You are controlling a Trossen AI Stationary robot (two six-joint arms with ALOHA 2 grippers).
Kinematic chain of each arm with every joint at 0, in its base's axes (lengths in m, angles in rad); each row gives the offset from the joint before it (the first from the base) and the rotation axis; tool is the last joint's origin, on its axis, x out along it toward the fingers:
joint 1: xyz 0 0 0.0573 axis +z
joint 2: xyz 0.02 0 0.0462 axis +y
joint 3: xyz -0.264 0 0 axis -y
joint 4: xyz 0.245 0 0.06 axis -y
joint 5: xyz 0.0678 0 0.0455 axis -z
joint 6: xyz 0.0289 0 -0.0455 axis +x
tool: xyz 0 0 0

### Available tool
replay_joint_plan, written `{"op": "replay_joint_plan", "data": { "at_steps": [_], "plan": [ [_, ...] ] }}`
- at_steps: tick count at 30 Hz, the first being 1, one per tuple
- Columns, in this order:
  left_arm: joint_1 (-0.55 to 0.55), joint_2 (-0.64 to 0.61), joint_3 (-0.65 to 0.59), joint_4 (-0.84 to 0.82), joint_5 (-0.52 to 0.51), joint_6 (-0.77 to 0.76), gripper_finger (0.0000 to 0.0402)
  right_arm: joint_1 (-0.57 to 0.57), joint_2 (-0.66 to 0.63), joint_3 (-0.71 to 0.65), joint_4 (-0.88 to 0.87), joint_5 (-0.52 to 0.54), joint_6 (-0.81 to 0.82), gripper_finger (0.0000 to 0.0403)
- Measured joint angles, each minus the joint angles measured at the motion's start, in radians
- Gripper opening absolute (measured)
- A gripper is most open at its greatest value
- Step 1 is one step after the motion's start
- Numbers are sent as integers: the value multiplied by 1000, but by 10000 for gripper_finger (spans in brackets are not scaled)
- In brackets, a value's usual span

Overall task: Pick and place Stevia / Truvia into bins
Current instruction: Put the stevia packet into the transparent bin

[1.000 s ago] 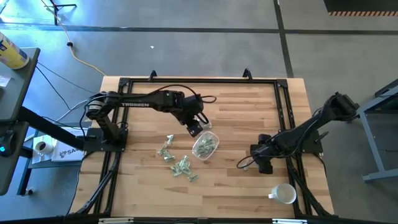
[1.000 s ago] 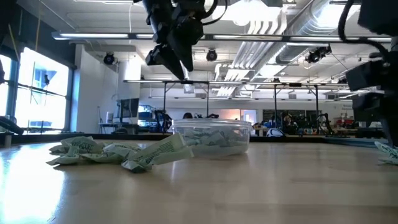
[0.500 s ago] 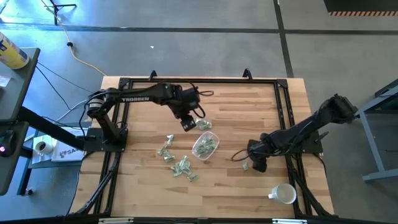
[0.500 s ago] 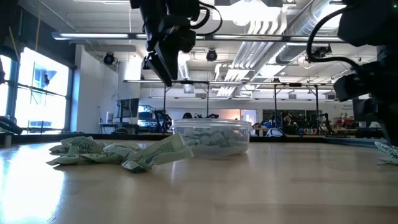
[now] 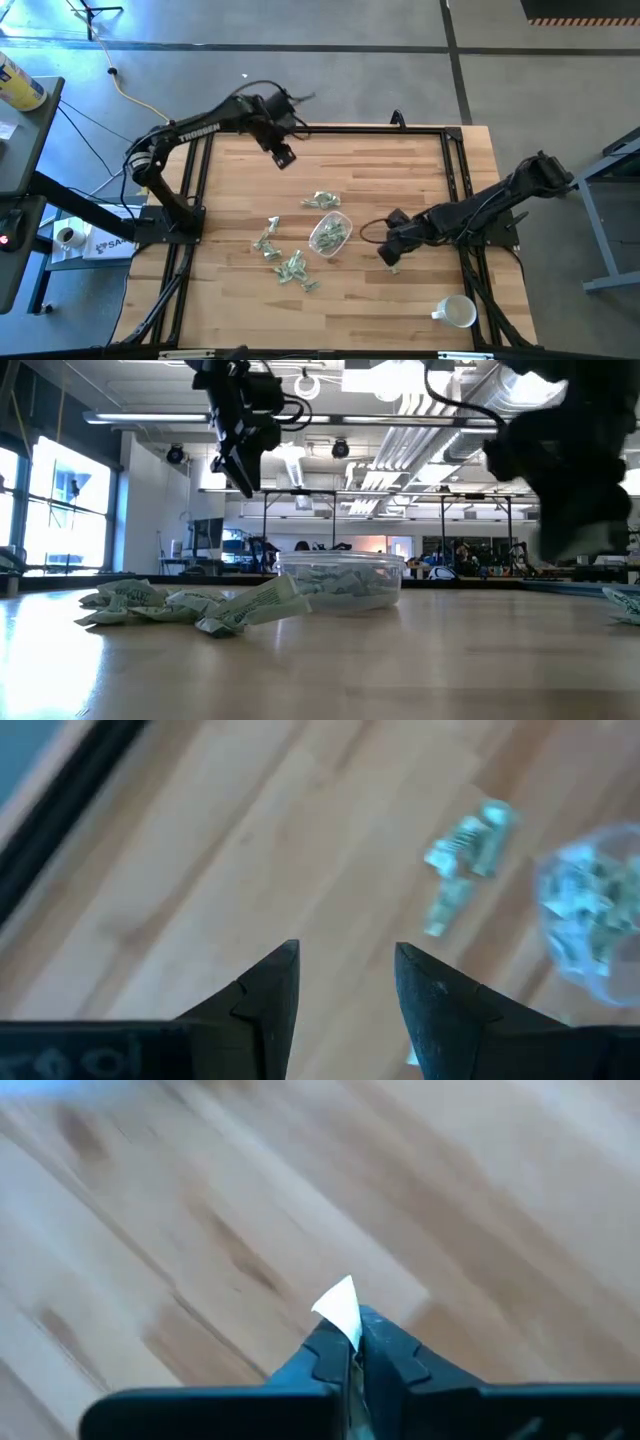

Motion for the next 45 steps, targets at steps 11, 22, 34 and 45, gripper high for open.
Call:
{"op": "replay_joint_plan", "data": {
  "at_steps": [11, 22, 34, 45],
  "plan": [
    [142, 0, -10, 26, 49, 110, 198, -229, 236, 251, 250, -58, -287, 4],
    [139, 1, -162, 77, 138, 137, 198, -270, 458, 451, 265, -180, -455, 8],
    [43, 2, -256, 190, 191, 15, 198, -221, 431, 461, 136, -107, -467, 186],
    [-162, 2, -256, 319, 169, -180, 198, -13, 295, 382, -269, 15, -453, 225]
  ]
}}
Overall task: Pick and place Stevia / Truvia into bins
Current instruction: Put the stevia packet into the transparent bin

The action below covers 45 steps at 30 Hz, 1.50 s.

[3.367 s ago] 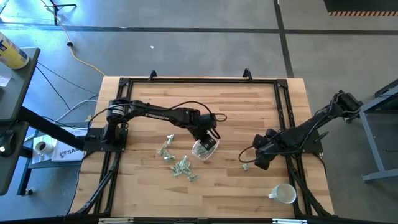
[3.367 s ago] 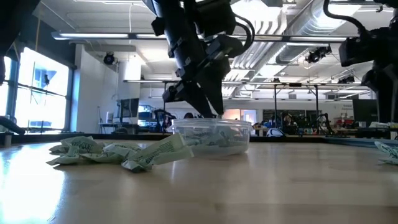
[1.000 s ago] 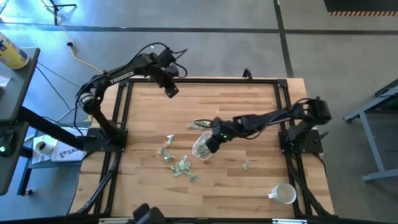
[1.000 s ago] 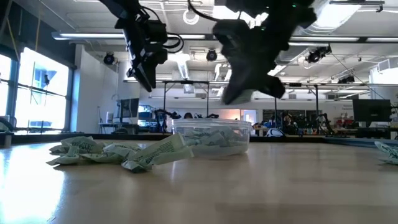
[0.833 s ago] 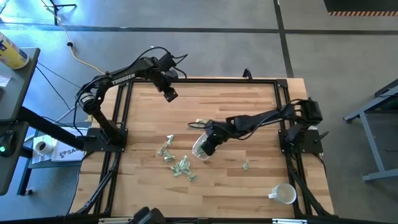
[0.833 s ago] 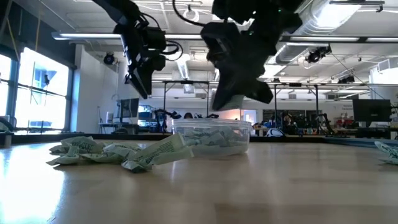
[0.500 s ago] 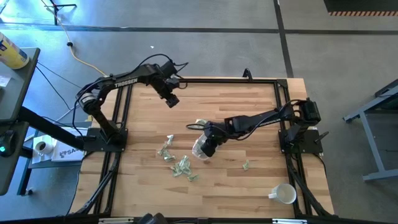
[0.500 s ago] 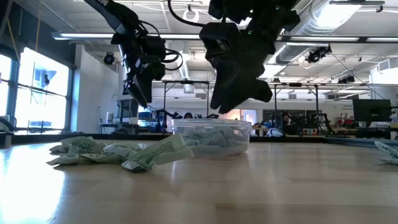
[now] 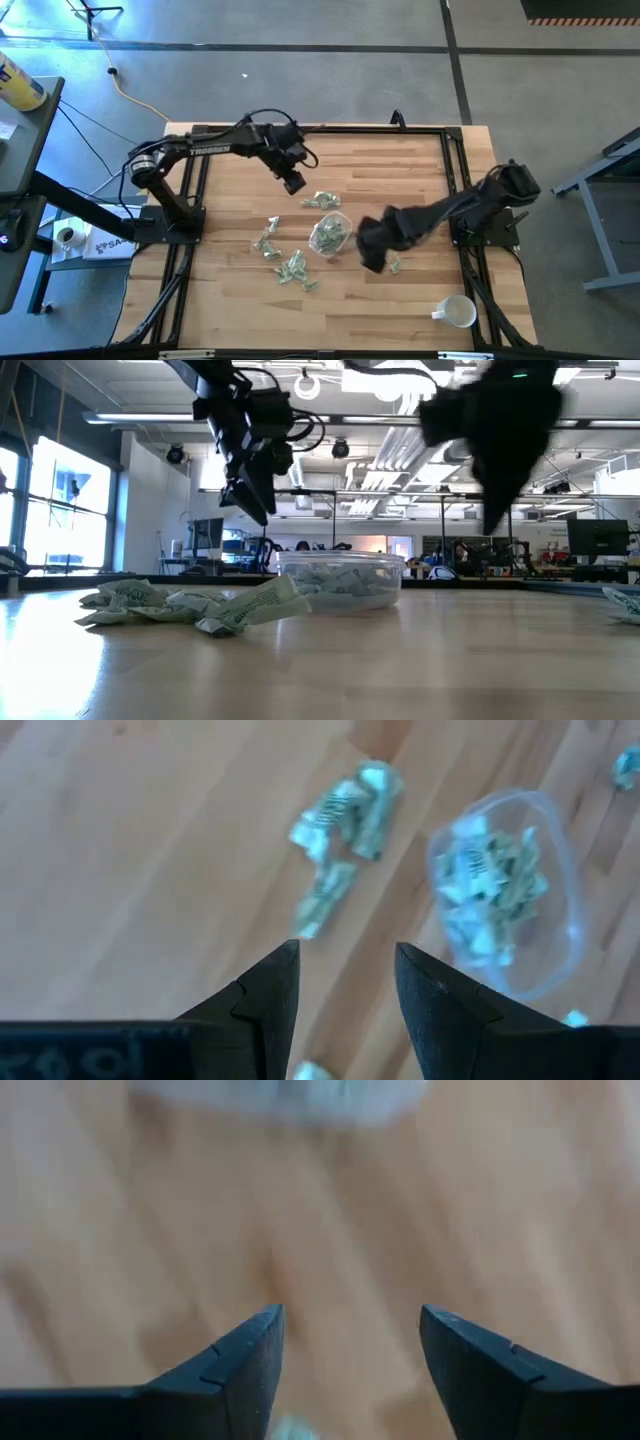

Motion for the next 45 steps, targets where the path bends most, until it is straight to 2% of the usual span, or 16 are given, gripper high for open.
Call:
{"op": "replay_joint_plan", "data": {
  "at_steps": [4, 10, 16, 23, 31, 36, 43, 45],
  "plan": [
    [-59, 0, 0, 10, -25, -117, 198, 84, -38, -96, 24, -57, 158, 221],
    [-150, 0, 0, 3, -33, -220, 198, 195, -79, -165, 18, 7, 451, 222],
    [-221, 0, 0, 37, -50, -254, 198, 254, -77, -243, 55, -32, 678, 222],
    [-251, 0, 0, 86, -53, -272, 198, 251, -77, -307, 199, -34, 739, 222],
    [-249, 0, 0, 82, -56, -255, 198, 244, -80, -377, 256, -65, 779, 205],
    [-249, 0, 0, 77, -56, -210, 198, 244, -80, -379, 253, -60, 778, 161],
    [-248, 0, 1, 37, -56, -138, 198, 233, -79, -381, 294, -85, 775, 26],
    [-240, 0, 1, -7, -70, -119, 198, 229, -79, -382, 325, -90, 771, 10]
  ]
}}
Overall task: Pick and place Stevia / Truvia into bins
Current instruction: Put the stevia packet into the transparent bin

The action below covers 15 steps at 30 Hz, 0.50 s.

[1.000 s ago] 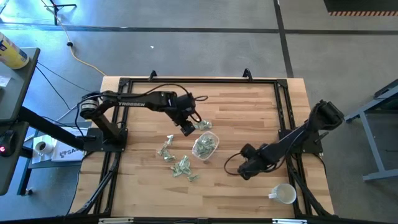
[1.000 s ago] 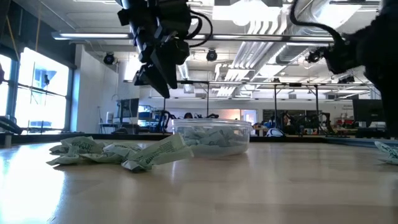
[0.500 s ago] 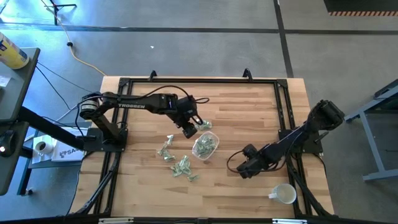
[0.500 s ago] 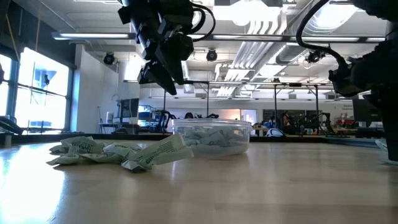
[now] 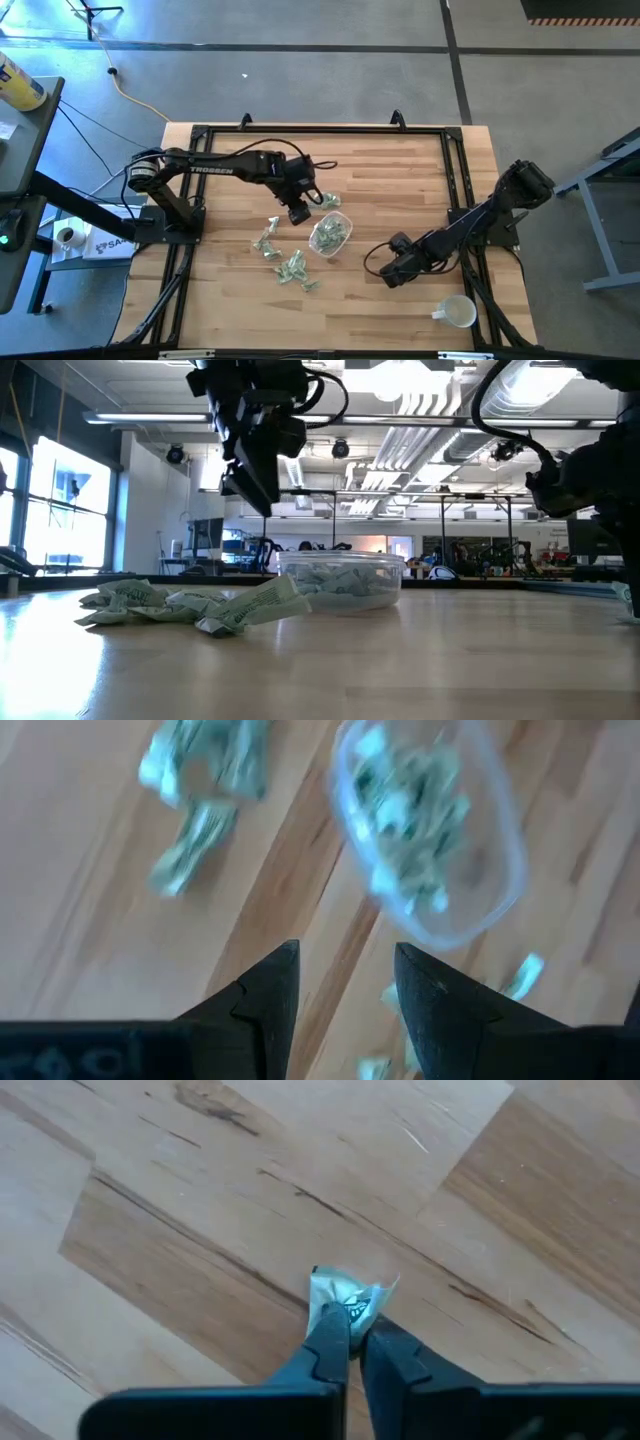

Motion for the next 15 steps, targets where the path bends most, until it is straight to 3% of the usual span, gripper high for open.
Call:
{"op": "replay_joint_plan", "data": {
  "at_steps": [8, 15],
  "plan": [
    [99, -11, 0, -168, -72, 17, 198, -57, 5, -2, 259, 63, -56, 6],
    [183, -99, -49, -185, -83, 39, 198, -164, 4, 71, 295, 105, -235, 3]
  ]
}}
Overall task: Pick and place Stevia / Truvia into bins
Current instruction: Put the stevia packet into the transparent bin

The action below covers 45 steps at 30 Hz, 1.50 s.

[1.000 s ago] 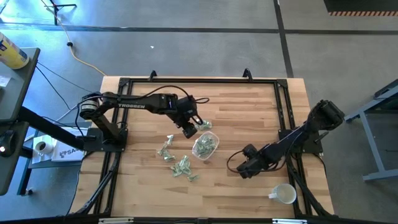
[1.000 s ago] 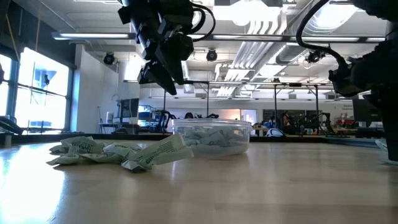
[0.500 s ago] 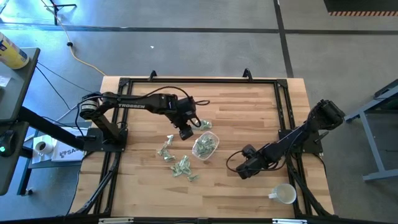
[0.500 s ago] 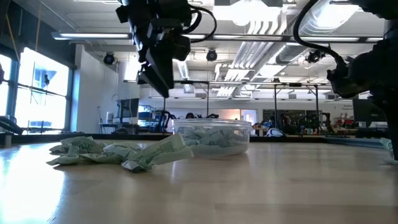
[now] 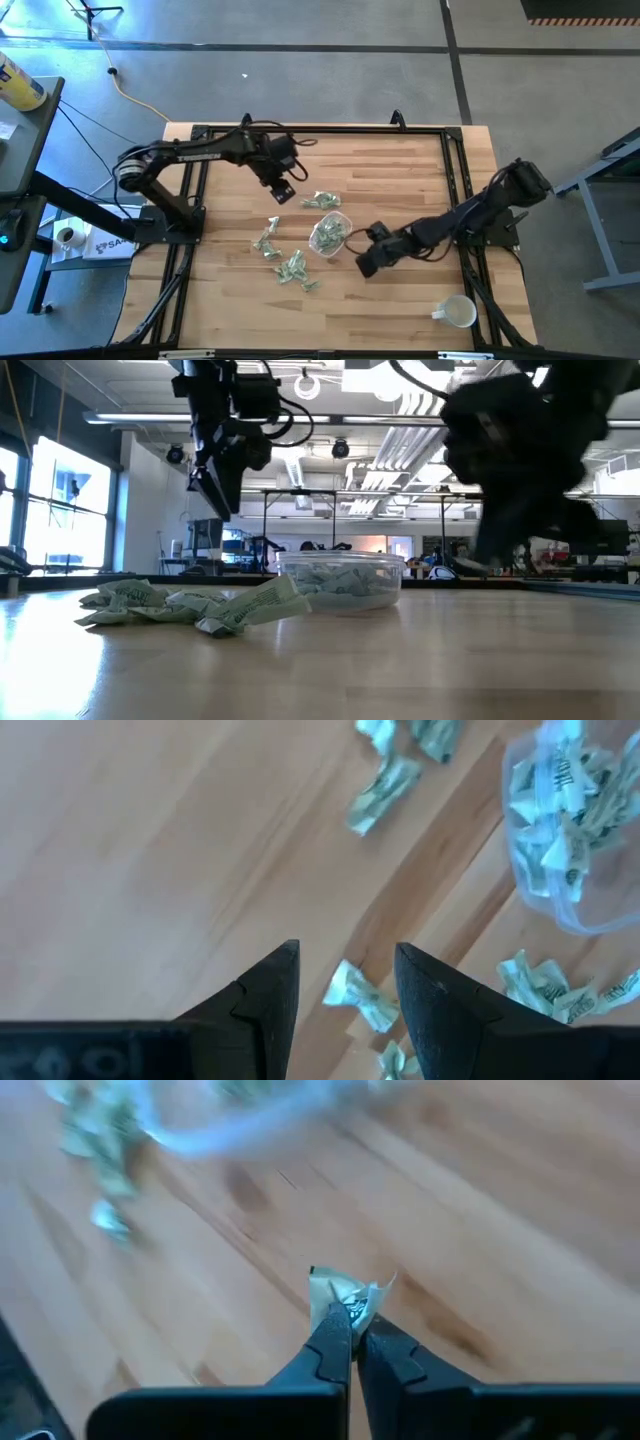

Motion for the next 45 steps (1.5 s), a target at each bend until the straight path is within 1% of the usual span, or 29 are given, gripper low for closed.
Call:
{"op": "replay_joint_plan", "data": {
  "at_steps": [4, 10, 14, 18, 20, 22, 25, 29, 31, 33, 35, 38, 41, 43, 45],
  "plan": [
    [45, -78, -70, 22, -1, -8, 198, -76, 0, 55, -4, -7, -140, 2],
    [93, -163, -203, 64, 6, -38, 198, -201, 0, 156, -7, -53, -348, 1],
    [92, -192, -293, 153, 38, -73, 198, -284, 25, 244, -27, -157, -478, 1],
    [90, -194, -332, 244, 121, -87, 198, -330, 90, 299, -134, -250, -548, 7],
    [90, -194, -338, 265, 141, -87, 198, -335, 114, 310, -146, -280, -562, 20],
    [90, -194, -338, 266, 146, -82, 198, -335, 125, 317, -141, -295, -566, 42],
    [90, -194, -338, 240, 172, -58, 198, -331, 127, 328, -140, -267, -574, 90],
    [68, -193, -338, 234, 175, -31, 198, -328, 127, 343, -152, -247, -594, 169],
    [47, -190, -338, 279, 174, -29, 198, -326, 127, 356, -194, -222, -614, 207],
    [22, -190, -338, 352, 175, -27, 198, -311, 120, 371, -237, -153, -631, 239],
    [-8, -180, -338, 464, 175, -26, 198, -290, 105, 386, -283, -83, -637, 262],
    [-44, -153, -338, 642, 175, -25, 198, -262, 75, 396, -355, -47, -626, 280],
    [-54, -88, -336, 804, 172, 0, 198, -219, 42, 395, -458, 4, -579, 283],
    [-53, -31, -336, 858, 169, 29, 198, -184, 17, 395, -534, 47, -530, 280],
    [-53, 30, -329, 882, 167, 89, 198, -145, -3, 395, -603, 93, -465, 276]
  ]
}}
